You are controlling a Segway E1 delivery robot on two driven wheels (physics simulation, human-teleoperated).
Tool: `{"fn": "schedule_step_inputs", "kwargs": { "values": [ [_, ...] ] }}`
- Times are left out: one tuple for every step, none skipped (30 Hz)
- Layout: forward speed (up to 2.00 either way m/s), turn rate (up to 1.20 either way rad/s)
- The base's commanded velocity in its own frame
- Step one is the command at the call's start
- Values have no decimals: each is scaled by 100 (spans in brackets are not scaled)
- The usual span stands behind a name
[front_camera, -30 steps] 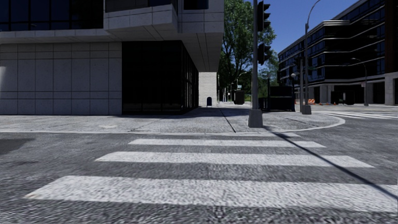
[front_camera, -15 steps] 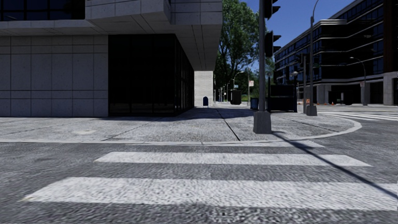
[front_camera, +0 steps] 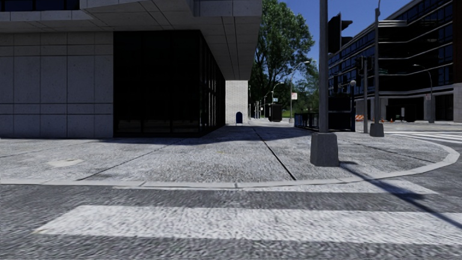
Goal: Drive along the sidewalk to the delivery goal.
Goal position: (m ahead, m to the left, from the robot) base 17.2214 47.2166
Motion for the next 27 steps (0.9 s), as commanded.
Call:
{"fn": "schedule_step_inputs", "kwargs": {
  "values": [
    [200, 0],
    [200, 0],
    [200, 0],
    [200, 0],
    [200, 0],
    [200, 2],
    [200, 5],
    [200, 8],
    [200, 8],
    [200, 11],
    [199, 16],
    [193, 20],
    [162, 40],
    [162, 40],
    [156, 41],
    [153, 41],
    [152, 42],
    [152, 42],
    [150, 42],
    [149, 43],
    [148, 44],
    [148, 44],
    [148, 46],
    [148, 49],
    [148, 51],
    [148, 51],
    [148, 54]
  ]
}}
